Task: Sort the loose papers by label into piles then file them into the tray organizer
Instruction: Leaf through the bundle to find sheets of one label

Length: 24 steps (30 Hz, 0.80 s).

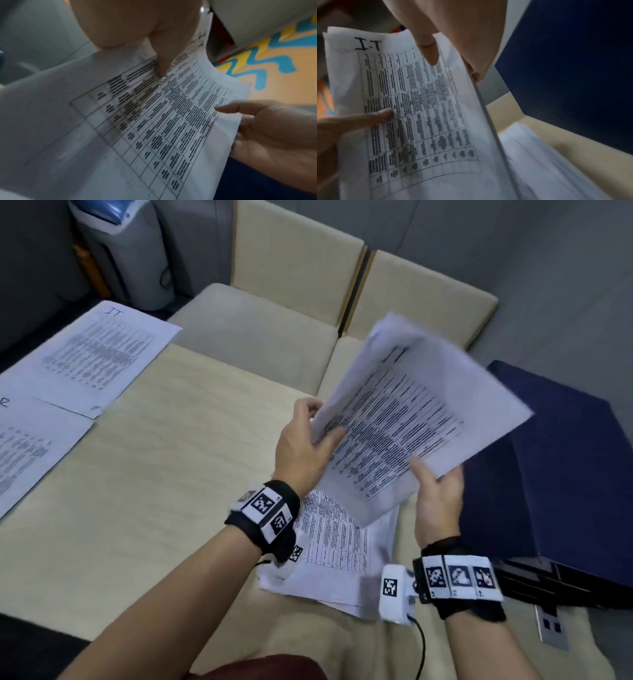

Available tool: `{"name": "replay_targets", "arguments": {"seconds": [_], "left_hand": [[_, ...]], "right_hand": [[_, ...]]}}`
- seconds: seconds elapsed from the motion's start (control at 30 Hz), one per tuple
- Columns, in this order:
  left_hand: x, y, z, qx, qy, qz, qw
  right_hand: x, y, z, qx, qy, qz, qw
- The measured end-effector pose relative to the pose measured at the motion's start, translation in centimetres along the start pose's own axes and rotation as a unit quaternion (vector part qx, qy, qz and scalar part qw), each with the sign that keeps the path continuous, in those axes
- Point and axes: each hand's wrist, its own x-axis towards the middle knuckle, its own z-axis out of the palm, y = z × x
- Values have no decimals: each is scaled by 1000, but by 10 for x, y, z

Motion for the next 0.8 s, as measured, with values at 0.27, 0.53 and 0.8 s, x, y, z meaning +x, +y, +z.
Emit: {"name": "replay_targets", "arguments": {"seconds": [0.27, 0.53, 0.8], "left_hand": [[-46, -59, -14, 78, 24, -131, 988], [-48, -72, -125, 103, 140, -161, 972], [7, -136, -300, 152, 197, -259, 933]], "right_hand": [[2, 36, 13, -73, -122, 78, 987], [-10, 29, 108, -47, -234, 34, 971], [-26, 97, 177, -165, -332, 200, 907]]}}
